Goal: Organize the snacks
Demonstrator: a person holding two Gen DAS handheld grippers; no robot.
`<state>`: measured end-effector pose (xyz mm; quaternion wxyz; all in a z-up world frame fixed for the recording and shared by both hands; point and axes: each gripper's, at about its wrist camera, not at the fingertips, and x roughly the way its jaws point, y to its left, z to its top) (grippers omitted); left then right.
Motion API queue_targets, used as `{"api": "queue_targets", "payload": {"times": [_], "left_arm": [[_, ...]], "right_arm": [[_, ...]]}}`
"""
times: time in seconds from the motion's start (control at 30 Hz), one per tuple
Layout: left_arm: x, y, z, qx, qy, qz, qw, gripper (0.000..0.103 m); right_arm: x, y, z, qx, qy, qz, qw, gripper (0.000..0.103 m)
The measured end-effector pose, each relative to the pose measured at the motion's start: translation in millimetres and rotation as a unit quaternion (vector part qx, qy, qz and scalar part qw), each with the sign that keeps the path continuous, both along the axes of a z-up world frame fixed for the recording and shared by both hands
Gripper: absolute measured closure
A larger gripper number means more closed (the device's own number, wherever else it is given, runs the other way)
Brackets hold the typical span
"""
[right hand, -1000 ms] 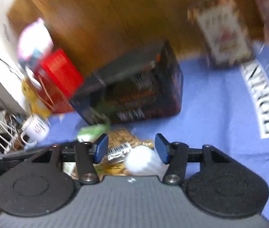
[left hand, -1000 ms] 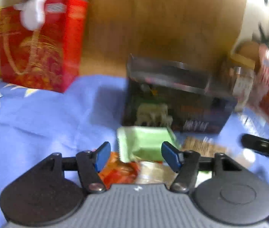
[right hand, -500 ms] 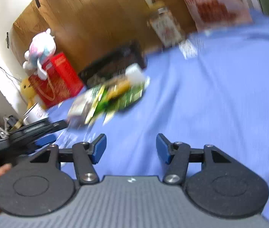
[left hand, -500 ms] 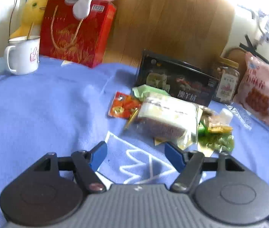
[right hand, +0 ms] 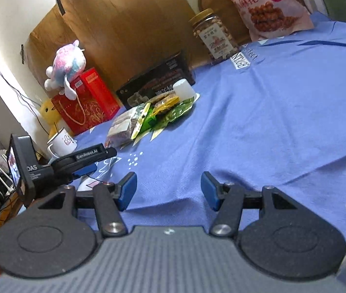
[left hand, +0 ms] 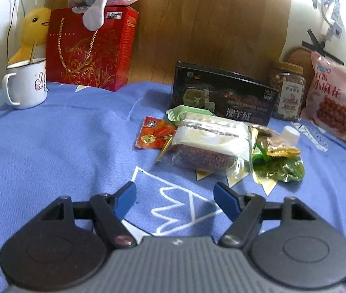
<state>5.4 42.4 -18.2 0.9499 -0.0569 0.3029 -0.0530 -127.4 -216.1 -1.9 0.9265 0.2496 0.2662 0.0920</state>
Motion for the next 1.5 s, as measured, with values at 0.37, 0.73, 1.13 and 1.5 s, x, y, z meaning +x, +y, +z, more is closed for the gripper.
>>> {"api": "queue_targets", "payload": {"times": [0.37, 0.73, 1.13, 1.5], "left_arm": [[-0.8, 7.0, 0.2, -0.015, -0.002, -0.008, 0.9998, 0.03], [-1.6, 9.9, 0.1, -0.035, -0.005, -0.014, 0.9993, 0.029], [-2.2, 8.1, 0.1, -0.033, -0.004, -0.029, 0.999, 0.027], [-3.4, 10.5, 0.0, -0.047, -0.006, -0.024, 0.9986, 0.026]], "right_arm": [[4.7, -1.0, -5.3, 0.003, 0.004, 0.004, 1.0, 0.042], [10.1, 6.6, -7.6, -0.022, -0.003, 0.009, 1.0, 0.043], [8.8, 5.7, -10.5, -0.035, 0.002, -0.02, 0.999, 0.043], [9.6, 13.9, -8.3, -0.06, -0.011, -0.015, 0.998, 0.045]]}}
